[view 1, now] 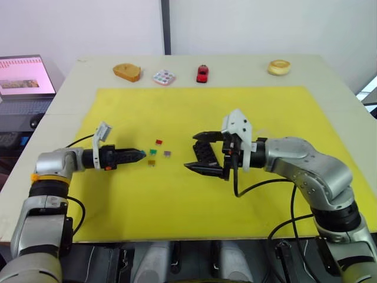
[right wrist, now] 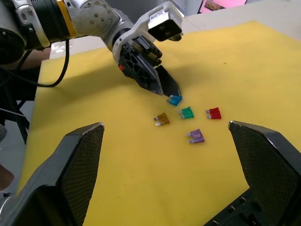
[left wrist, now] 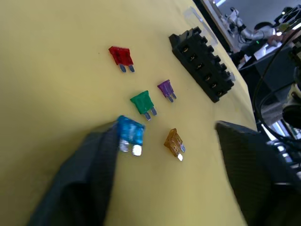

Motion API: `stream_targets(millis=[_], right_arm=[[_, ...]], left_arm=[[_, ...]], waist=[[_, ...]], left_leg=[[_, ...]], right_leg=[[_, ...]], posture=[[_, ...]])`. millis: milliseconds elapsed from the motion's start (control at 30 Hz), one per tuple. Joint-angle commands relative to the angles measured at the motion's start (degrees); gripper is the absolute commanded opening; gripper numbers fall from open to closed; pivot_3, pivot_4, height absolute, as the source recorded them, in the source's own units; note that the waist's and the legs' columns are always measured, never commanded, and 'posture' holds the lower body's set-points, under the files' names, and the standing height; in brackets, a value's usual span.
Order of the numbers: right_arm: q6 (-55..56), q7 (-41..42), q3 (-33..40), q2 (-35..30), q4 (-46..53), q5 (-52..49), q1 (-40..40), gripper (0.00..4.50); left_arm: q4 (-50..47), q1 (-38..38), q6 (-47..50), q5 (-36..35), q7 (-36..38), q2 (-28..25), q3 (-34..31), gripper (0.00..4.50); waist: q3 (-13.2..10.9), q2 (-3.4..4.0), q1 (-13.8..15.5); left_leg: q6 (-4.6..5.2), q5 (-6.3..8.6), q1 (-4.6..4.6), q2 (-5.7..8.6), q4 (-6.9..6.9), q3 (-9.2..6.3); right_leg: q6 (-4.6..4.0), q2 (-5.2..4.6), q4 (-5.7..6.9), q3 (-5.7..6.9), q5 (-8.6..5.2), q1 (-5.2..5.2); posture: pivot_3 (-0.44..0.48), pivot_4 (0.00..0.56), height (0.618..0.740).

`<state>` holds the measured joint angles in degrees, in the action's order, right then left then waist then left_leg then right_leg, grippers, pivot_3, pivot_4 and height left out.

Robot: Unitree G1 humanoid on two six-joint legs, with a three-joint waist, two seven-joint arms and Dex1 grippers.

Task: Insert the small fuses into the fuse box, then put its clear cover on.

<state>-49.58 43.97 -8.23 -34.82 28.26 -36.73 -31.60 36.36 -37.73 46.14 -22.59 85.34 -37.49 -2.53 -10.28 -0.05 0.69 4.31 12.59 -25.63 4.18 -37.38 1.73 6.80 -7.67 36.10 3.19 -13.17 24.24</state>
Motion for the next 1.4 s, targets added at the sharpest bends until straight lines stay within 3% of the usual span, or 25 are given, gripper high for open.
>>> stream_targets(millis=[33, 433, 533, 633, 667, 1000, 1133, 1200, 1300, 1400], right_arm=[[1.79, 0.37, 0.34, 0.04, 0.34, 0.85, -0.92, 4.5], [2.65, 0.39, -0.39, 0.43, -0.15, 3.15, -1.52, 4.5], [3.18, 0.15, -0.7, 0.7, -0.56, 3.99, -1.79, 4.5], [3.46, 0.29, -0.77, 0.78, -0.77, 4.43, -1.79, 4.5], [3.55, 0.37, -0.77, 0.79, -0.87, 4.55, -1.79, 4.5], [3.06, 0.4, -0.29, 0.96, -1.06, 4.45, -1.28, 4.5], [-5.4, -3.96, 4.49, 3.88, -1.49, -1.88, -2.84, 4.5], [-16.44, -7.22, 10.45, 7.31, -4.59, -12.54, -6.9, 4.5], [-26.82, -11.27, 16.23, 10.34, -9.81, -20.94, -13.52, 4.5], [-31.79, -14.77, 20.47, 12.64, -15.91, -25.24, -20.85, 4.5]], left_arm=[[0.14, 1.91, 2.58, -0.81, -0.44, 0.92, 1.12, 2.76], [-3.21, 6.7, 5.77, -2.41, -2.77, 0.44, 1.72, 2.76], [-2.03, 6.91, 6.19, -2.91, -5.43, 2.15, 0.77, 1.88], [-2.05, 7.62, 6.5, -3.1, -6.4, 2.91, 0.77, 0.36], [-2.33, 7.89, 6.36, -3.12, -6.51, 2.95, 0.9, 0.06], [-4.68, 8.88, 8.1, -6.69, -7.25, 1.29, -2.9, 0.06], [-14.1, 11.91, 14.68, -14.16, -9.75, -1.0, -10.89, 0.06], [-18.61, 12.99, 18.65, -19.93, -13.43, -0.91, -18.39, 0.06], [-25.86, 11.9, 23.19, -29.26, -22.24, 2.27, -29.34, 0.06], [-33.85, 8.35, 24.43, -39.76, -34.28, 8.72, -37.06, 0.06]], waist=[[0.0, 0.0, 0.04], [0.03, 0.04, -0.26], [0.04, 0.05, -0.21], [0.08, 0.1, 0.03], [0.13, 0.15, 0.05], [0.39, 0.35, -0.2], [0.37, 0.32, -1.25], [0.35, 0.28, -1.68], [0.27, 0.16, -1.63], [0.27, 0.13, -1.0]], left_leg=[[0.0, 0.0, 0.0, 0.0, 0.0, 0.0], [-0.04, 0.01, 0.09, 0.0, 0.15, 0.03], [-0.04, 0.01, 0.1, 0.0, 0.15, 0.03], [-0.04, 0.01, 0.11, 0.0, 0.15, 0.04], [-0.04, 0.01, 0.13, 0.0, 0.15, 0.04], [-0.05, 0.0, 0.18, -0.01, 0.21, 0.04], [-0.06, 0.01, 0.14, -0.03, 0.29, 0.04], [-0.07, 0.0, 0.1, -0.05, 0.34, 0.03], [-0.17, -0.06, 0.0, -0.08, 0.36, -0.01], [-0.19, -0.06, 0.02, -0.07, 0.36, -0.08]], right_leg=[[0.0, 0.0, 0.0, 0.0, 0.0, 0.0], [0.0, -0.02, -0.02, -0.04, 0.0, 0.02], [0.0, -0.03, -0.03, -0.04, 0.0, 0.01], [0.0, -0.03, -0.03, -0.05, 0.0, -0.01], [0.0, -0.03, -0.03, -0.05, 0.0, -0.03], [-0.01, -0.04, -0.04, -0.06, -0.01, -0.03], [-0.01, -0.04, -0.05, -0.09, -0.01, 0.06], [-0.01, -0.04, -0.04, -0.1, -0.01, 0.11], [-0.01, 0.0, -0.03, -0.08, -0.01, 0.24], [-0.01, 0.01, -0.04, -0.07, -0.01, 0.18]], posture=[[0.0, 0.15, 0.74], [0.0, 0.15, 0.74], [0.0, 0.15, 0.74], [0.0, 0.15, 0.74], [0.0, 0.15, 0.74], [0.0, 0.15, 0.74], [0.0, 0.15, 0.74], [0.0, 0.15, 0.74], [0.0, 0.15, 0.74], [0.0, 0.15, 0.74]])
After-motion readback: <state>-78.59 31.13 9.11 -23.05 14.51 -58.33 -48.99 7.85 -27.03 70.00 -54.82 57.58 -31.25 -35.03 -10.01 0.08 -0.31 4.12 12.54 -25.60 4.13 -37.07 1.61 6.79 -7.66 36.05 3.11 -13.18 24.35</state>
